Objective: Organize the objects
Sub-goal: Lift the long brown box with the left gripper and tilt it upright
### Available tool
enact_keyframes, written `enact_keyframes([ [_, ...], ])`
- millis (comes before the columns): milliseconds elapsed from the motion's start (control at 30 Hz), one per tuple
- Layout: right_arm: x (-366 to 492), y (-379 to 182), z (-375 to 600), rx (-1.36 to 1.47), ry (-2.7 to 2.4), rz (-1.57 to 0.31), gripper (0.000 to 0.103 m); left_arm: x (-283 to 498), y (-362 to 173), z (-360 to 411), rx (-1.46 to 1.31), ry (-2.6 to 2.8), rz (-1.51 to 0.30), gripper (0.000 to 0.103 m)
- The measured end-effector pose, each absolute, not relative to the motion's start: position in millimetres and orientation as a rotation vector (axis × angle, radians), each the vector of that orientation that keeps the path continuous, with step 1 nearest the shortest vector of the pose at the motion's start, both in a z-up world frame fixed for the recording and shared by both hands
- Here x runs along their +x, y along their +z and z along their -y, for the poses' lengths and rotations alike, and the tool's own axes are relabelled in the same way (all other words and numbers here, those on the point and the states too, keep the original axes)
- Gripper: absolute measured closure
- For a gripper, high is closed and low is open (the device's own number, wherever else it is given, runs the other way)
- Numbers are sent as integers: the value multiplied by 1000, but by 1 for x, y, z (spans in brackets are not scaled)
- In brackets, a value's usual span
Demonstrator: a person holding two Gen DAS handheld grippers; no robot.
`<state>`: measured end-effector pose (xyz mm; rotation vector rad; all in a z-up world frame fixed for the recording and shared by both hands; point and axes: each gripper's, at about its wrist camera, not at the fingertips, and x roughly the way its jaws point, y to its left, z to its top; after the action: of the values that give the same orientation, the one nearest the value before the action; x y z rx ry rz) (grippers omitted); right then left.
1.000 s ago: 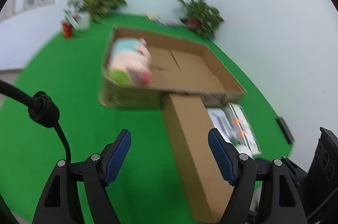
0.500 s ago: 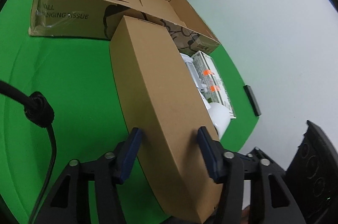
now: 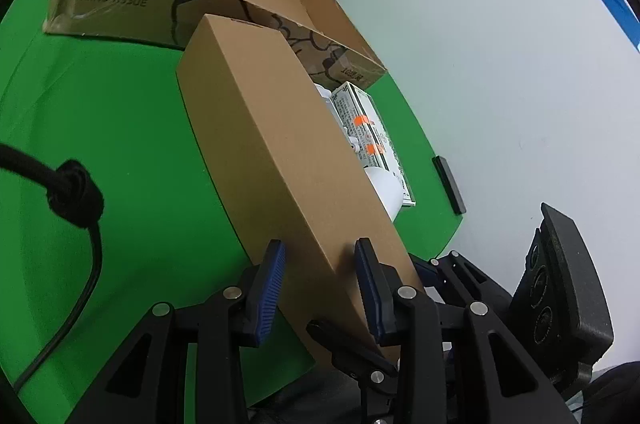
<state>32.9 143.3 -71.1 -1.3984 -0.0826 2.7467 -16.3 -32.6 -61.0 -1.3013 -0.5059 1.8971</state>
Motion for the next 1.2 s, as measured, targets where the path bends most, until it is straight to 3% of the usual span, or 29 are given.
enact_keyframes([
  [133,29,-67,-143,-1425,2796,-26,22,-13,-52,61,-1287,1935,575,66],
  [267,22,-63,-139,-1503,2891,-257,22,-7,-41,99,-1246,2001,678,38],
  [300,21,-64,-140,-1530,2904,-339,22,-7,-43,103,-1242,2020,701,35],
  [500,13,-71,-150,-1634,2925,-813,22,1,-39,140,-1252,2014,809,35],
  [633,11,-76,-153,-1671,2915,-961,22,-6,-30,140,-1251,2049,771,38],
  [800,11,-74,-159,-1657,2922,-921,21,-20,-33,108,-1281,2052,760,39],
  [933,19,-58,-162,-1586,2969,-714,16,-26,-28,77,-1289,2064,716,41],
  [1000,23,-49,-163,-1527,2986,-574,16,-9,-35,79,-1277,2067,700,67],
  [1100,29,-36,-157,-1458,3022,-357,16,-14,-30,63,-1251,2076,687,72],
  [1200,29,-34,-149,-1459,3044,-256,14,-17,-32,43,-1241,2044,645,85],
])
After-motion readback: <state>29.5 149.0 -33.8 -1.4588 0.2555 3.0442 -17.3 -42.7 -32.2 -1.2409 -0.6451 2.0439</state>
